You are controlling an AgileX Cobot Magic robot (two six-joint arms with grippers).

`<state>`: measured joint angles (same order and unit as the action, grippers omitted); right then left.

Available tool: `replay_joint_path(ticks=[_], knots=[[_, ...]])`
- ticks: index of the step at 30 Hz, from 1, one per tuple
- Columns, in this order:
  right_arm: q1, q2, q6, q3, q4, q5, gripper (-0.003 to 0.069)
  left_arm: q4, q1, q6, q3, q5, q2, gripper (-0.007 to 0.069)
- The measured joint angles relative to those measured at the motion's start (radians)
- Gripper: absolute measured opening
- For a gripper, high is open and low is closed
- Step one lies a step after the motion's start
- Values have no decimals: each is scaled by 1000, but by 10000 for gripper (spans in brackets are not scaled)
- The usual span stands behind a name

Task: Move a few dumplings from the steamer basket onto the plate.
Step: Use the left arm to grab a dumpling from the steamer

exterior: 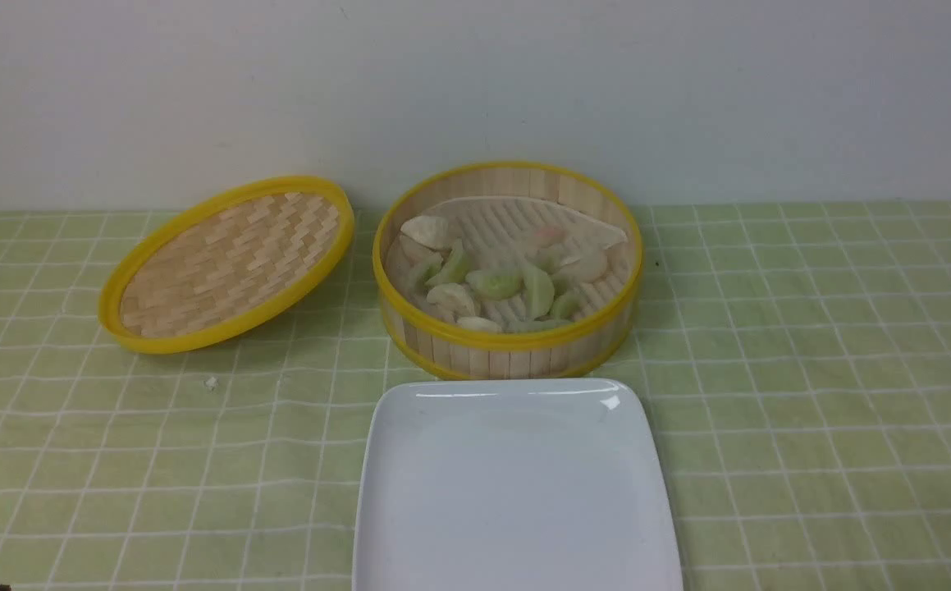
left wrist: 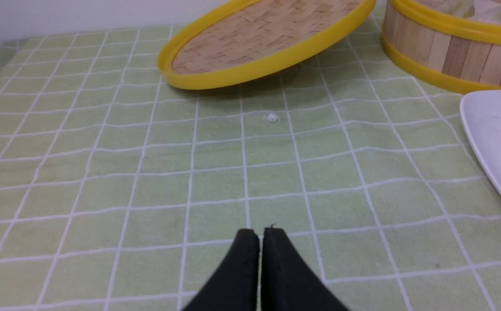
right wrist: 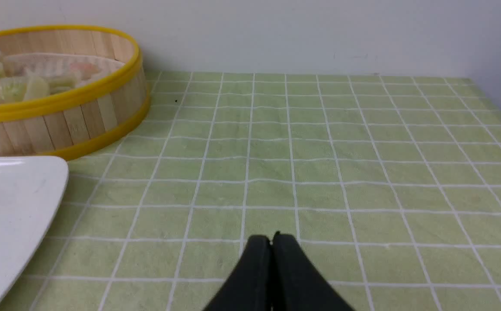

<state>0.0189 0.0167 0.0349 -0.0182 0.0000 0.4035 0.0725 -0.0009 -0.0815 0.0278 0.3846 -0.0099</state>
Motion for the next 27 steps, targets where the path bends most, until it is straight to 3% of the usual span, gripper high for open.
replay_joint_path(ticks=[27], knots=[[0, 0, 0, 0, 0, 0, -15, -55, 0, -4, 0, 0, 0, -6]])
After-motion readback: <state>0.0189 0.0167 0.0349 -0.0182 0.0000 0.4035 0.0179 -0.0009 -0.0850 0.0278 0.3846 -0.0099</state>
